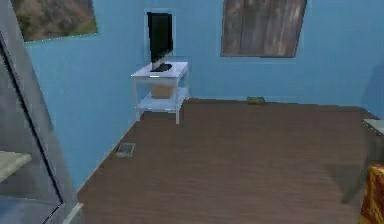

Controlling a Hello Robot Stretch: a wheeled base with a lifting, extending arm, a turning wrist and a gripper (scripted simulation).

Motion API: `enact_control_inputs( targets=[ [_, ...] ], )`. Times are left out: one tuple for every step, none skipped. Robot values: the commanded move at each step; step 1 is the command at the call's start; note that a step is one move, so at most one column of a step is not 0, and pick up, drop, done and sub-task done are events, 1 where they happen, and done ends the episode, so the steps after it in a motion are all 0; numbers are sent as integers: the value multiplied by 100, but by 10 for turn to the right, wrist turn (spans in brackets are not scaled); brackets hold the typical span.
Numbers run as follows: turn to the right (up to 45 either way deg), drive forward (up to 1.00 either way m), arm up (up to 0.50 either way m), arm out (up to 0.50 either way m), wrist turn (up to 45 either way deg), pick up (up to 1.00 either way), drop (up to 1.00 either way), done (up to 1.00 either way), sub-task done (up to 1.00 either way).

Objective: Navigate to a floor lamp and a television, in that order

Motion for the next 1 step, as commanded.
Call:
enact_control_inputs(
  targets=[
    [30, 0, 0, 0, 0, 0, 0, 0, 0]
  ],
)
